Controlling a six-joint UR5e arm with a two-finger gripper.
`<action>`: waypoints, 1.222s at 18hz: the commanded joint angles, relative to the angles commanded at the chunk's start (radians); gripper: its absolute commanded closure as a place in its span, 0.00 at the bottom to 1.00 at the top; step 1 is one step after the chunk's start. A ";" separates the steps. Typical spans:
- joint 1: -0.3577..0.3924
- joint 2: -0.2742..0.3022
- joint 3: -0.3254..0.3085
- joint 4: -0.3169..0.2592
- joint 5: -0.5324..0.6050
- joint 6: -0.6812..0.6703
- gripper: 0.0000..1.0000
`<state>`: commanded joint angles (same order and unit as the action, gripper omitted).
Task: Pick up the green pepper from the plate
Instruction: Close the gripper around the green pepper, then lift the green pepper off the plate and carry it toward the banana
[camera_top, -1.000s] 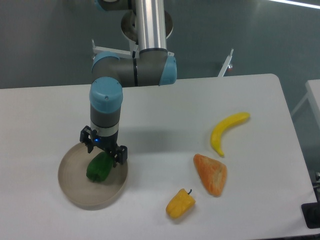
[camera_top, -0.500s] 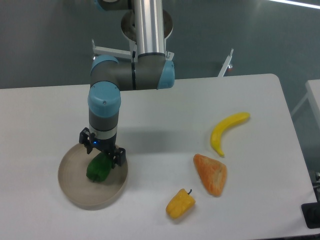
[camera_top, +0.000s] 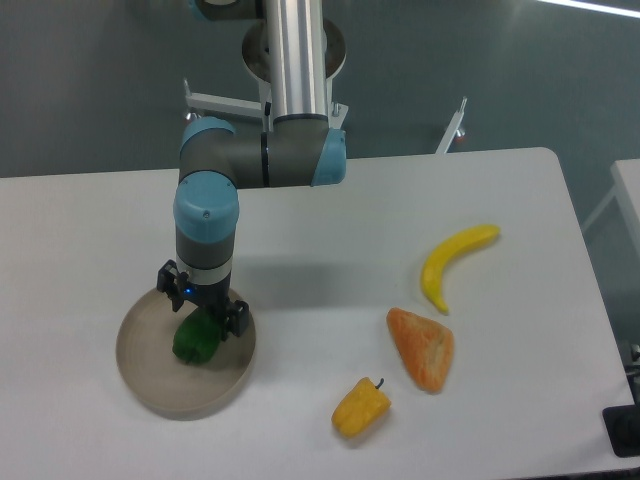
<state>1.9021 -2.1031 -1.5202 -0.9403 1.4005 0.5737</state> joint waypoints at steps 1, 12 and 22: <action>0.000 0.000 0.000 0.000 -0.002 0.000 0.57; 0.005 0.028 0.046 -0.009 0.009 0.005 0.64; 0.162 0.141 0.094 -0.094 0.051 0.291 0.64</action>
<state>2.0645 -1.9620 -1.4266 -1.0339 1.4511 0.8648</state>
